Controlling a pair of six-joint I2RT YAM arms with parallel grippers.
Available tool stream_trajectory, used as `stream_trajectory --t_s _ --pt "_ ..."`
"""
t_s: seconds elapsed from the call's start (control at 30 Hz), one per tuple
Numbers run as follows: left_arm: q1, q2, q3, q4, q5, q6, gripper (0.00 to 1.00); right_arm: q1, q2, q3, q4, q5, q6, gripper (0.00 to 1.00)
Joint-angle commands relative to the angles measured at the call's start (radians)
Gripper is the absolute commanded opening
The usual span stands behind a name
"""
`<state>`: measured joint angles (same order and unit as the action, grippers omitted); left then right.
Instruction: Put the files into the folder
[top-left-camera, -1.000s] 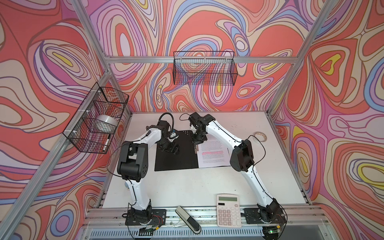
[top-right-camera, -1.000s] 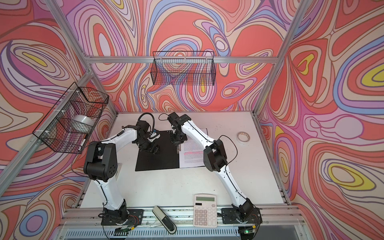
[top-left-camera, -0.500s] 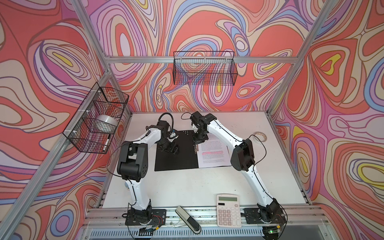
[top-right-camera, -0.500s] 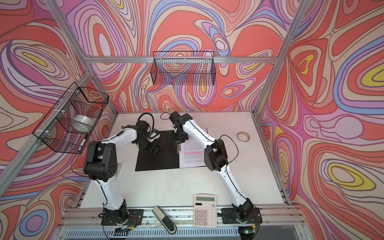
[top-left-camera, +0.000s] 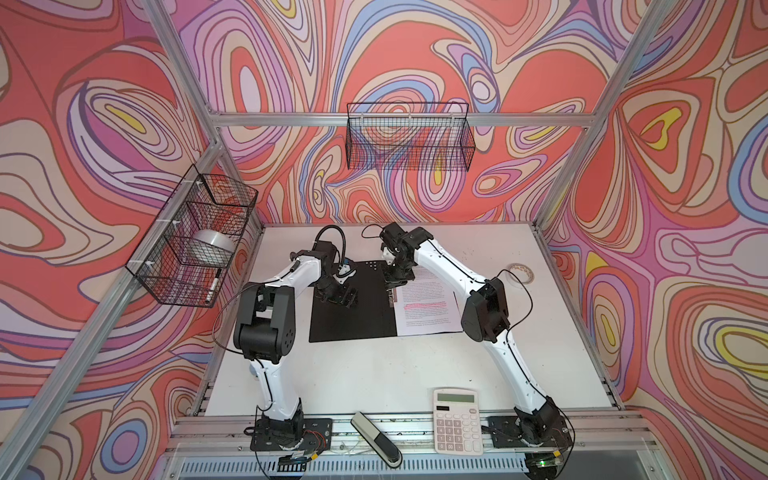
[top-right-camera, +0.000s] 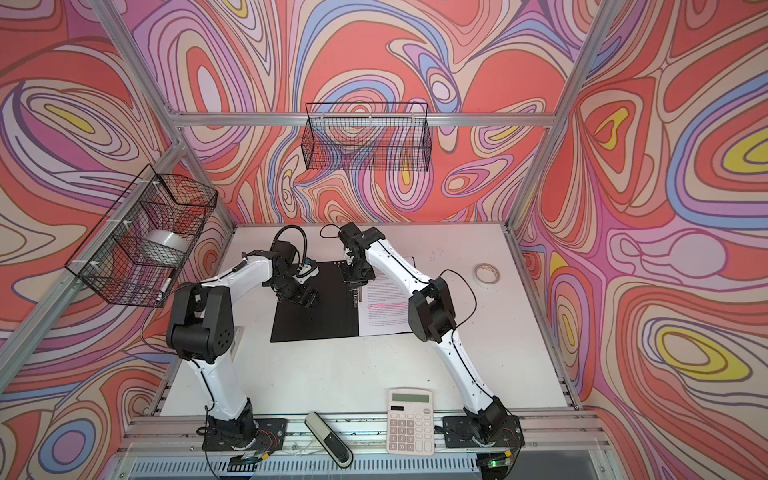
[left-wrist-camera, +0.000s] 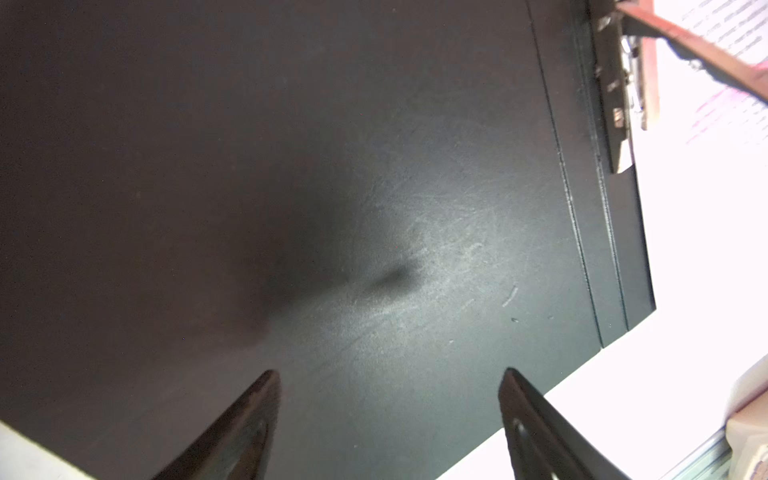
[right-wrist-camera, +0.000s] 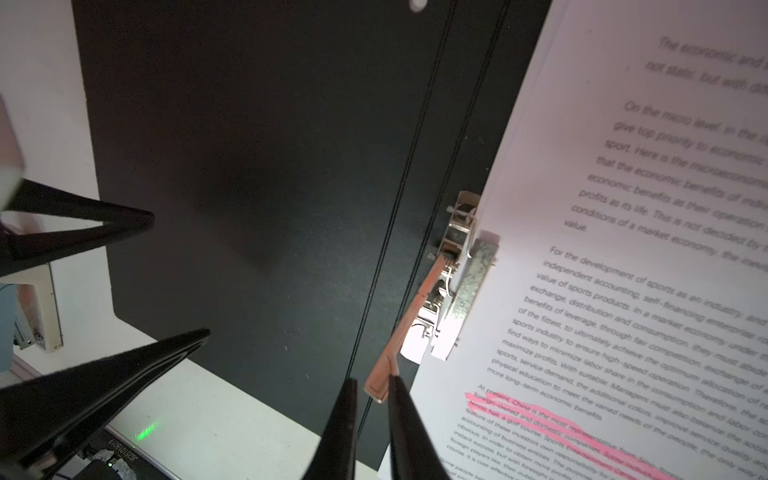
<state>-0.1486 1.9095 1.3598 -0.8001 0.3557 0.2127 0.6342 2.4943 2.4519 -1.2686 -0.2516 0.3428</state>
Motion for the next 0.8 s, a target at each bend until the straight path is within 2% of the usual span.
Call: stream_trajectory --t_s 0.0,0.77 --pt "0.007 0.01 0.009 -0.027 0.014 0.008 0.83 -0.002 -0.003 -0.023 -0.002 0.007 0.007 0.16" --pt "0.023 0.013 -0.001 -0.021 0.021 0.015 0.83 -0.008 0.054 -0.011 -0.059 0.02 -0.01 0.15"
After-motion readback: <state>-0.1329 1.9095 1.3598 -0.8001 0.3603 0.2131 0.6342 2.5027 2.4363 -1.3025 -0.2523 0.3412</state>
